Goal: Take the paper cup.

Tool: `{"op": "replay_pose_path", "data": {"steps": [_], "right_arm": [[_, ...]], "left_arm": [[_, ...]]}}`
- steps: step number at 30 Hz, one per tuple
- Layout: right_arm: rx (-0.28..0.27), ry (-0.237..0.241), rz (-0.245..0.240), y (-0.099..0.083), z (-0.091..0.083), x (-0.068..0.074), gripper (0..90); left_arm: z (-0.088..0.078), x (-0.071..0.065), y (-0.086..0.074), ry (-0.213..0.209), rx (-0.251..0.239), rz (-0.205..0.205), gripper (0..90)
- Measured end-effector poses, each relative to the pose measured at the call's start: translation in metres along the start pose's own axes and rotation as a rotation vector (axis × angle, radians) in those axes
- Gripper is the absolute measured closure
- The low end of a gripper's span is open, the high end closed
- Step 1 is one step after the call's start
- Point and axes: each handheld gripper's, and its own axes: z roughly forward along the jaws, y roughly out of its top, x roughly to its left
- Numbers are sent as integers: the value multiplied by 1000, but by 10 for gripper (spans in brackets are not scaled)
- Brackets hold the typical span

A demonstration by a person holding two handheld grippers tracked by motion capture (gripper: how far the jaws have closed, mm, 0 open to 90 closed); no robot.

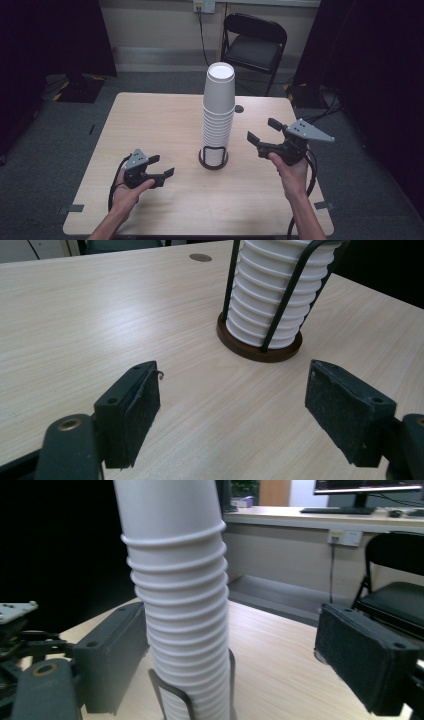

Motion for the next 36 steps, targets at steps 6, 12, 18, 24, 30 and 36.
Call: {"op": "replay_pose_path", "data": {"steps": [6, 12, 18, 24, 30, 36], "right_arm": [[-15, 48, -20, 18, 7, 5, 134], [-35, 65, -44, 32, 11, 10, 134], [-55, 88, -50, 48, 19, 14, 133], [-67, 109, -56, 58, 25, 17, 133], [-78, 131, -63, 69, 33, 21, 141], [-92, 141, -66, 77, 41, 25, 133]], "left_arm": [[0, 0, 0, 7, 6, 0, 221], [0, 1, -1, 1, 5, -4, 221], [0, 1, -1, 1, 7, -9, 221], [0, 1, -1, 1, 7, -16, 221], [1, 2, -1, -2, 9, -17, 221], [0, 2, -1, -6, 5, -18, 221]]}}
